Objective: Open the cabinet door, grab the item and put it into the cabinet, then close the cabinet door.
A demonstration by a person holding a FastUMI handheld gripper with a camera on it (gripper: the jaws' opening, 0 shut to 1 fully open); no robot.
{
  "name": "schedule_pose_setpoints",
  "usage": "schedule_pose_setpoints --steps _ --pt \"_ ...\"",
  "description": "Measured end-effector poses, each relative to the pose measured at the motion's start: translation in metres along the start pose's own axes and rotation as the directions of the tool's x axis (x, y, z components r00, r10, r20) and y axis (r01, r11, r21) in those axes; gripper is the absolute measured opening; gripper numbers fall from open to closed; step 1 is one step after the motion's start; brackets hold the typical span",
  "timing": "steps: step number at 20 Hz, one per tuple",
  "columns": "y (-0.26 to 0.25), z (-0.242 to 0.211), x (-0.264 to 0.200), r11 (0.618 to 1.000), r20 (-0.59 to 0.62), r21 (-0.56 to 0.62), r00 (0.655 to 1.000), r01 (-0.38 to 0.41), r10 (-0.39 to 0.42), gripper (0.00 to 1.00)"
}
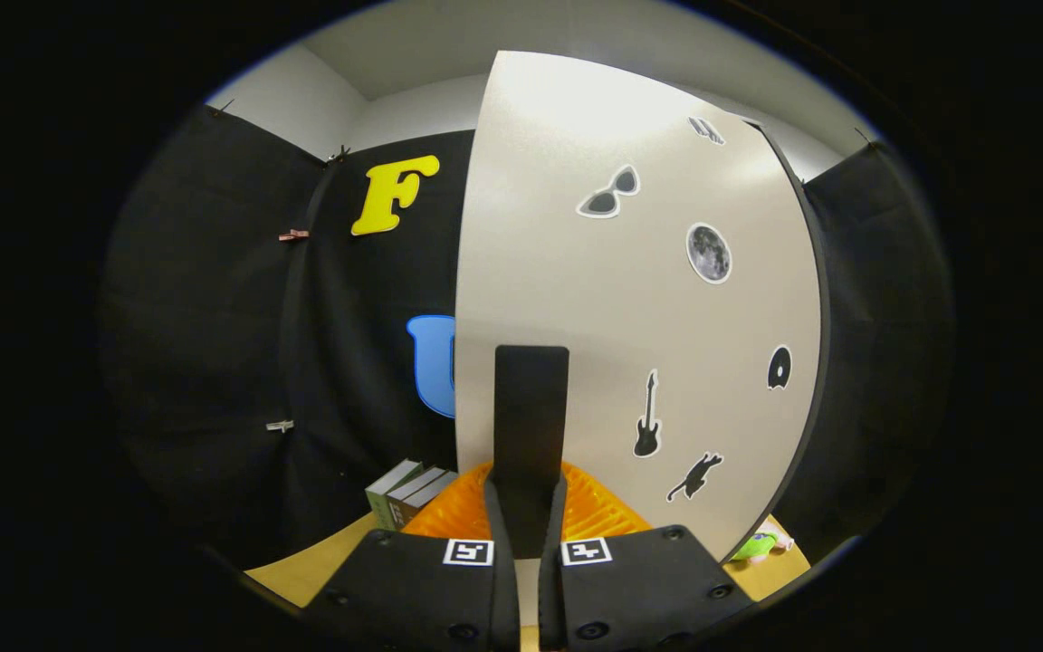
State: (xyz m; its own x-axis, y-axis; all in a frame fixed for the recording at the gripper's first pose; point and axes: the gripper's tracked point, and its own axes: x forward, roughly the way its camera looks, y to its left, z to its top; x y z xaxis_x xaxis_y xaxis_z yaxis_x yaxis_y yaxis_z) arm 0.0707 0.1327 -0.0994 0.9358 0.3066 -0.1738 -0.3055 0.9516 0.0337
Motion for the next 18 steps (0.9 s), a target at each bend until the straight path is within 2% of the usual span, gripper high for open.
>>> schedule_pose_setpoints --steps 11,18 --pt "-0.034 0.003 -0.078 0.986 -0.002 0.015 0.986 -0.165 0.165 0.12" --pt "-0.076 0.007 -0.123 0.982 0.000 0.015 0.982 -0.190 0.190 0.12"
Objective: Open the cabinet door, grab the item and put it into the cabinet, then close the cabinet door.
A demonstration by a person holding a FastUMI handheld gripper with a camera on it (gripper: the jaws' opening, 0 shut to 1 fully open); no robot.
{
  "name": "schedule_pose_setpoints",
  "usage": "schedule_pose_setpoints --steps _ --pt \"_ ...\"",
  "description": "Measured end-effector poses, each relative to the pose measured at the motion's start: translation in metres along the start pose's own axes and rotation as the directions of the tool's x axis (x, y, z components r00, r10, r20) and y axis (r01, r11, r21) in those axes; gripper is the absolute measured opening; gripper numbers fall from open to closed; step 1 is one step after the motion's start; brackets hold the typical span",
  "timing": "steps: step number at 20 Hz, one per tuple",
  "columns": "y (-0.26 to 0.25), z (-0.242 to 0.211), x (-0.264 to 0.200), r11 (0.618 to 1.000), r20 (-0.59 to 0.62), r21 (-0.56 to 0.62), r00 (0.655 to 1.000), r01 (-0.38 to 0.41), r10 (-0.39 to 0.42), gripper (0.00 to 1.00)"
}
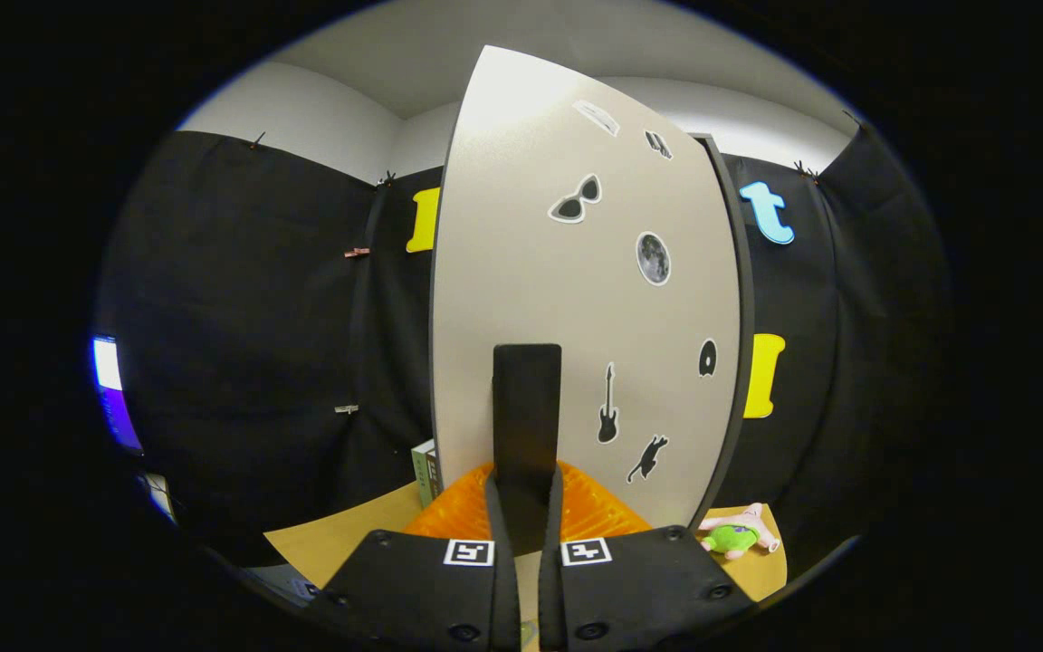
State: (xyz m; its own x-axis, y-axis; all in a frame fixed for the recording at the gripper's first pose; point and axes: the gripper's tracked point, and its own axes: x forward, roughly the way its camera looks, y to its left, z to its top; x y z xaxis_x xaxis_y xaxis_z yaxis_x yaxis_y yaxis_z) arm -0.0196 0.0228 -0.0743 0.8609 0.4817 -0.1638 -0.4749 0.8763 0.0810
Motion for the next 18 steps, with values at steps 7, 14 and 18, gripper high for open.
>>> schedule_pose_setpoints --steps 7,14,18 --pt "-0.037 0.001 -0.028 0.996 0.000 -0.015 0.996 0.086 -0.086 0.11" --pt "-0.070 0.002 -0.045 0.991 -0.001 -0.038 0.992 0.128 -0.128 0.11" --pt "-0.088 0.001 -0.052 0.984 -0.004 -0.050 0.986 0.168 -0.169 0.11"
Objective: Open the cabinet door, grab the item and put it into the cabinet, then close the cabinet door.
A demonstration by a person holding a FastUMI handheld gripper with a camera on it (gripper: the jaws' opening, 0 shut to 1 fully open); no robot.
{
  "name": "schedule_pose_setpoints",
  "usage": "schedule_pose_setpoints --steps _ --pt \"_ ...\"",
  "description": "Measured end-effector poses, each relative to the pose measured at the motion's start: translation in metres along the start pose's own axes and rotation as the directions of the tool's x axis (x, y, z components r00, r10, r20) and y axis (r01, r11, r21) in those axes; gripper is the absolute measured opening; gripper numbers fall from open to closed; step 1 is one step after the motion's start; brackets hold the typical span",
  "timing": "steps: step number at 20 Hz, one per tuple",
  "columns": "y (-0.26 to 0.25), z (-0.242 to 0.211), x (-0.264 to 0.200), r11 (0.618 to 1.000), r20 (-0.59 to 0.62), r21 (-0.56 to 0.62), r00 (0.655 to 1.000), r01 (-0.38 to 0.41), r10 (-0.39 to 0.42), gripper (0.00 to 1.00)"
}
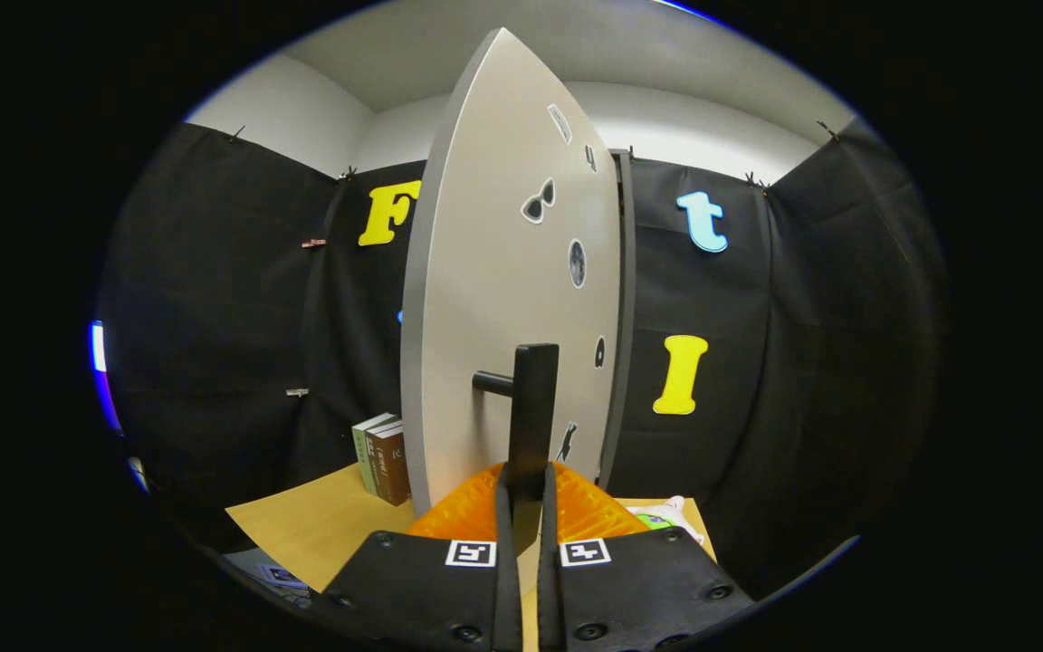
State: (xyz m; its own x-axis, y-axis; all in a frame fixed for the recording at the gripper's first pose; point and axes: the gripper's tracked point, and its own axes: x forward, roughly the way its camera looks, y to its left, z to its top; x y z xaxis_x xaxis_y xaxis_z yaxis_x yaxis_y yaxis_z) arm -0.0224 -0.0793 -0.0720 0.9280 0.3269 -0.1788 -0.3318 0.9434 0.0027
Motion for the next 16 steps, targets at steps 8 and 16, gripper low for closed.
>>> schedule_pose_setpoints --steps 8,16 --pt "-0.039 -0.004 -0.009 0.998 0.009 -0.025 0.998 0.064 -0.063 0.10" --pt "-0.070 -0.007 -0.012 0.994 0.013 -0.035 0.994 0.108 -0.108 0.10"
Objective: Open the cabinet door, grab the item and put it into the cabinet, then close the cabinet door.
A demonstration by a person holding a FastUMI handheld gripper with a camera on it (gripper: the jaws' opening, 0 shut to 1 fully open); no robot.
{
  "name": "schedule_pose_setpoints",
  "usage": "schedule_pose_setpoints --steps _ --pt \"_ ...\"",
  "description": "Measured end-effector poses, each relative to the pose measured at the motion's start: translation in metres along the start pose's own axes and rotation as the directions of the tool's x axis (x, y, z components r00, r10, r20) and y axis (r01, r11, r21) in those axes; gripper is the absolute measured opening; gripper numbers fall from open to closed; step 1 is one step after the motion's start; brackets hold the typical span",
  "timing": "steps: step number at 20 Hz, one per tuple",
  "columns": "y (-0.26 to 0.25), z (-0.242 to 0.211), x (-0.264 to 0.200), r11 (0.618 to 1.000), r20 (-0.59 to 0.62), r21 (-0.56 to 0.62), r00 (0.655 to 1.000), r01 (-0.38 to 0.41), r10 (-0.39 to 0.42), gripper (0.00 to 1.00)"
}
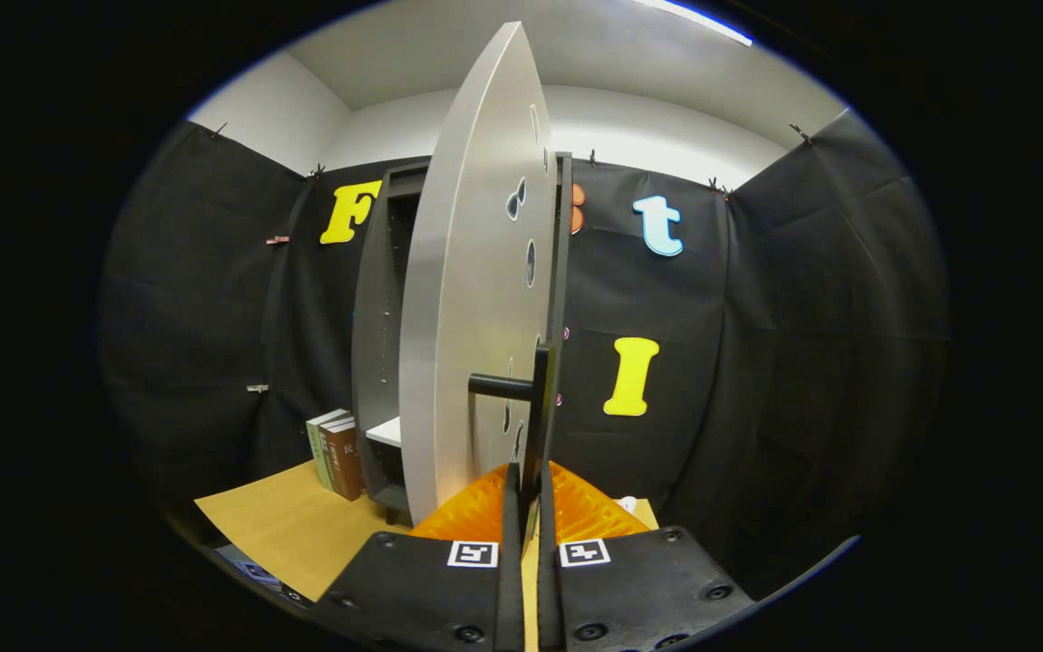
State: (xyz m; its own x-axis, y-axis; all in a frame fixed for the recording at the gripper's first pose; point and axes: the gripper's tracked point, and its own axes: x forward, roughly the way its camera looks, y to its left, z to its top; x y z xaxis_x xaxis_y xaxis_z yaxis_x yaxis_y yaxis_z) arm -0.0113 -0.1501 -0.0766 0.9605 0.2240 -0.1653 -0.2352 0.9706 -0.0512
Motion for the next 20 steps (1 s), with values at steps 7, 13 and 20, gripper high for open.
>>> schedule_pose_setpoints --steps 7,13,20 --pt "0.002 0.002 -0.020 1.000 -0.005 0.026 1.000 -0.009 0.009 0.10" --pt "0.021 0.003 -0.075 0.997 -0.037 0.052 0.997 0.064 -0.062 0.09" --pt "0.143 -0.053 -0.058 0.998 -0.185 -0.007 0.981 0.061 -0.061 0.18"
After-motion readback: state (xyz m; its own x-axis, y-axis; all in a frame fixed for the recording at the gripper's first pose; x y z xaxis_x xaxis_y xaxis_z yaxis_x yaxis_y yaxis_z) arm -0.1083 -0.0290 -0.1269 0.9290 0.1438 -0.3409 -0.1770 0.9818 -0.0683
